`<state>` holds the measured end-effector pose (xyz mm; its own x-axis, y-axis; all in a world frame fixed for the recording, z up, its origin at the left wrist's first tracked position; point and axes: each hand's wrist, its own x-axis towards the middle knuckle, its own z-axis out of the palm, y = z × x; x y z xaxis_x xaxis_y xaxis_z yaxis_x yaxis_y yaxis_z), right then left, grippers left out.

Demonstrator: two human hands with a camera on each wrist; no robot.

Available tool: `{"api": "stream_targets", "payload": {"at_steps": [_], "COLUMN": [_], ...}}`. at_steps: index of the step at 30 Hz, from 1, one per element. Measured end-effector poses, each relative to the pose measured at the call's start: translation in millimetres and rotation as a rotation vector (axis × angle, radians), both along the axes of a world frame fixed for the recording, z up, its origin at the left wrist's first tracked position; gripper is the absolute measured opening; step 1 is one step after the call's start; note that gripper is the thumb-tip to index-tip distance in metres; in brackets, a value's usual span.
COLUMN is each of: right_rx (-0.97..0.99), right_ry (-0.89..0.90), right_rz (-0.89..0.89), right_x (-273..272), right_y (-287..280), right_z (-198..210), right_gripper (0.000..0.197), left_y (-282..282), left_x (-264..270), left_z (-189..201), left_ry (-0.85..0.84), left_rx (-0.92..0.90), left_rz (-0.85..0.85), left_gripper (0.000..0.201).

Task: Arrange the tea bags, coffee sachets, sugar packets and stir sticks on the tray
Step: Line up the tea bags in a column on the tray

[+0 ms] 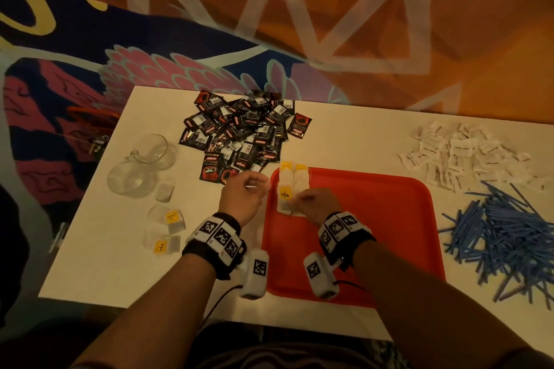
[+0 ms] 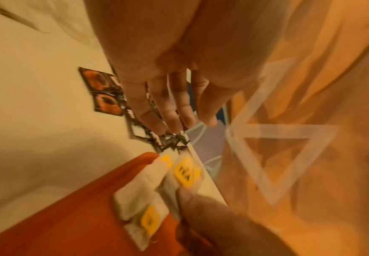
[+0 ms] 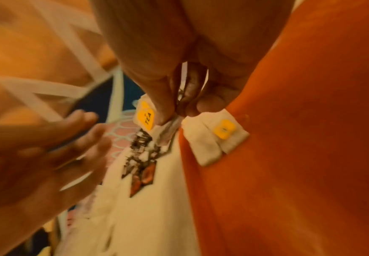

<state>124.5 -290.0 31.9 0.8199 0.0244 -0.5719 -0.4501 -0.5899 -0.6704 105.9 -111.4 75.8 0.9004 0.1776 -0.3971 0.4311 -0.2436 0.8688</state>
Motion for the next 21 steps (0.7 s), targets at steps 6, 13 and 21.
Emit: {"api": "stream_targets", "payload": {"at_steps": [6,13,21], "right_rx": [-0.053,-0.154,-0.234], "right_ry": [0.189,0.174,0.171], "right_rz": [-0.157,-0.226,-0.204], "right_x": [-24.9,-27.4,-28.5], "right_y": [10.6,26.5,24.0], "right_z": [-44.0,-58.0,-57.8], "right_gripper": [0.035,0.026,0.031], "left_y": [37.2,61.0,67.1], "left_x": [-34.9,-53.7,-60.4], "left_z": [-32.2,-50.7,-60.7], "left_ry": [0.131,0.162,0.167], "left_rx": [0.014,0.009,0.007], "left_rz": [0.051,0.097,0.073], "left_gripper": [0.013,0.014,0.014]}}
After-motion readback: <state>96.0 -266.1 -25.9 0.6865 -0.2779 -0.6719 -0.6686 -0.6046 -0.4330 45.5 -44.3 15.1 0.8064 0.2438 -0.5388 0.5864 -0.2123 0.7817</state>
